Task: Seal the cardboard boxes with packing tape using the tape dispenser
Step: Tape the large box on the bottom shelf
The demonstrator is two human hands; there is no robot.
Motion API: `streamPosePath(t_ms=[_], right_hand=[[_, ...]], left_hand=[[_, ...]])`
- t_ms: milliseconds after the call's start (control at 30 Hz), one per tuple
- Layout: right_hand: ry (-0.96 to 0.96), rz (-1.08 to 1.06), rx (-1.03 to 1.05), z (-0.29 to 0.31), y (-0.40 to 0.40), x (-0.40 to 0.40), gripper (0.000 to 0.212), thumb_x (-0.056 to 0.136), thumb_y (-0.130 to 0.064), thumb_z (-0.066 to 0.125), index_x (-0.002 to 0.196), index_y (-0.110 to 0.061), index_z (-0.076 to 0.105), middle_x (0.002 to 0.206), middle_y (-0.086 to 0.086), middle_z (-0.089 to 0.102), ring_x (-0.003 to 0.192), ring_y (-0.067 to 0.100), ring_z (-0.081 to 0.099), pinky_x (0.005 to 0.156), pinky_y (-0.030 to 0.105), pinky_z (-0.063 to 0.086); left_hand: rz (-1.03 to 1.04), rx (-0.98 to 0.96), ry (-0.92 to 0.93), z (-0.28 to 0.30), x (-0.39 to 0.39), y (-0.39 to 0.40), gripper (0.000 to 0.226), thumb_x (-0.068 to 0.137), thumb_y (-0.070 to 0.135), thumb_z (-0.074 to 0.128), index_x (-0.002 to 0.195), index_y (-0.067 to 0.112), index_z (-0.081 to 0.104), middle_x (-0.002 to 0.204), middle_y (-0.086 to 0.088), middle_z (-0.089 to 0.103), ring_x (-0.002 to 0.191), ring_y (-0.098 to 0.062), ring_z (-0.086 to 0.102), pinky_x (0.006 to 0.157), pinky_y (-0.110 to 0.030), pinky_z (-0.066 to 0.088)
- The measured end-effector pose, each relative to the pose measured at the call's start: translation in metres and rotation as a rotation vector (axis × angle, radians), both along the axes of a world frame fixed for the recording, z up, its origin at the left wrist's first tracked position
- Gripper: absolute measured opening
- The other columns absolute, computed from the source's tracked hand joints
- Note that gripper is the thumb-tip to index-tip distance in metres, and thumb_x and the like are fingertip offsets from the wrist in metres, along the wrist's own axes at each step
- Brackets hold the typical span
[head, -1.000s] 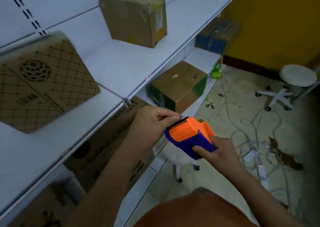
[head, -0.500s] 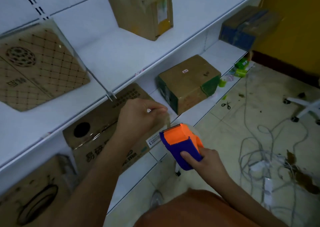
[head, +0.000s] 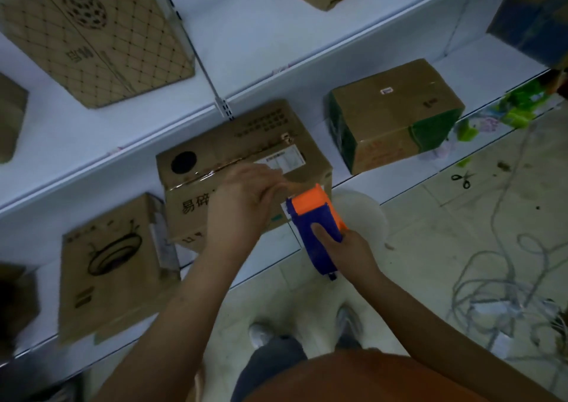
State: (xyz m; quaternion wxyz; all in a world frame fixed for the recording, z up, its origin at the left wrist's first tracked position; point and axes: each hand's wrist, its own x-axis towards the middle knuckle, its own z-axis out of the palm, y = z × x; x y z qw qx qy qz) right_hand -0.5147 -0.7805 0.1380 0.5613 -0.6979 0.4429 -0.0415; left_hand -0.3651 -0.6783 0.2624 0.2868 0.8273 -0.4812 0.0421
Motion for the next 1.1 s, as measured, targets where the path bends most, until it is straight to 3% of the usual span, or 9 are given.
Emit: streamPosePath(t_ms=[67,167,300,400,533,600,700,900,1100], right_hand=[[0.003,-0.007,0.017,0.006,0.006,0.010,0.060,0.087,-0.064,0.054,0.085,-0.005,0.057,0.069,0.009,0.062,0.059,0.022,0.059,0.053,0.034,0.045],[-0.013,-0.019,0.040,0.014,0.022,0.023,0.060,0.088,-0.063,0.053,0.081,-0.004,0.054,0.067,0.011,0.057,0.055,0.019,0.051,0.050,0.028,0.037],[-0.022,0.004,0.087,0.034,0.052,0.042,0.063,0.090,-0.063,0.051,0.091,-0.001,0.061,0.085,0.020,0.068,0.068,0.028,0.062,0.059,0.032,0.046],[-0.009,0.018,0.126,0.047,0.078,0.053,0.061,0.091,-0.061,0.051,0.086,-0.002,0.060,0.081,0.019,0.066,0.068,0.030,0.062,0.063,0.035,0.047],[0.052,0.070,0.180,0.056,0.113,0.066,0.064,0.094,-0.060,0.048,0.096,0.002,0.064,0.095,0.022,0.069,0.081,0.032,0.067,0.075,0.043,0.054],[0.038,0.091,0.231,0.064,0.131,0.072,0.058,0.096,-0.057,0.043,0.098,-0.003,0.063,0.096,0.015,0.069,0.074,0.022,0.064,0.062,0.033,0.053],[-0.014,0.087,0.354,0.074,0.155,0.078,0.060,0.098,-0.062,0.030,0.100,-0.014,0.066,0.089,0.005,0.070,0.074,0.016,0.065,0.059,0.024,0.048],[-0.096,0.091,0.527,0.075,0.210,0.089,0.051,0.093,-0.068,0.035,0.103,-0.028,0.067,0.100,0.005,0.074,0.096,0.024,0.070,0.089,0.039,0.055],[-0.045,0.082,0.511,0.062,0.244,0.090,0.031,0.098,-0.038,0.050,0.109,-0.015,0.067,0.097,0.009,0.074,0.091,0.024,0.069,0.075,0.032,0.054]], left_hand=[[0.067,-0.016,-0.047,-0.009,-0.010,0.011,0.014,0.091,0.026,0.068,0.098,0.021,0.080,0.115,-0.003,0.066,0.102,-0.015,0.059,0.079,-0.028,0.051],[0.125,-0.054,-0.161,-0.014,-0.017,0.023,0.015,0.084,0.010,0.077,0.098,0.016,0.079,0.086,-0.004,0.058,0.083,-0.016,0.051,0.059,-0.029,0.043],[0.144,-0.076,-0.288,-0.012,-0.025,0.051,0.029,0.080,-0.002,0.078,0.108,0.004,0.074,0.071,-0.006,0.050,0.071,-0.014,0.036,0.067,-0.020,0.019],[0.214,-0.082,-0.162,-0.016,-0.028,0.083,0.060,0.084,0.006,0.071,0.140,0.002,0.049,0.080,-0.004,0.061,0.078,-0.012,0.045,0.074,-0.021,0.034],[0.176,-0.078,-0.194,-0.025,-0.025,0.121,0.020,0.087,0.016,0.062,0.103,0.010,0.072,0.087,-0.005,0.068,0.078,-0.024,0.062,0.070,-0.033,0.048],[0.161,-0.025,-0.227,-0.031,-0.025,0.142,0.018,0.086,0.018,0.058,0.091,0.013,0.075,0.083,-0.004,0.066,0.076,-0.023,0.058,0.066,-0.035,0.047],[0.188,0.042,-0.272,-0.042,-0.022,0.177,0.017,0.077,0.012,0.074,0.093,0.015,0.076,0.081,-0.004,0.063,0.075,-0.024,0.055,0.063,-0.034,0.045],[0.233,0.123,-0.263,-0.049,-0.030,0.235,0.050,0.057,0.008,0.087,0.105,0.013,0.074,0.091,-0.005,0.065,0.084,-0.020,0.048,0.063,-0.032,0.049],[0.212,0.187,-0.047,-0.064,-0.042,0.279,0.061,0.061,0.010,0.082,0.120,0.009,0.070,0.103,-0.002,0.074,0.071,-0.012,0.067,0.056,-0.023,0.054]])
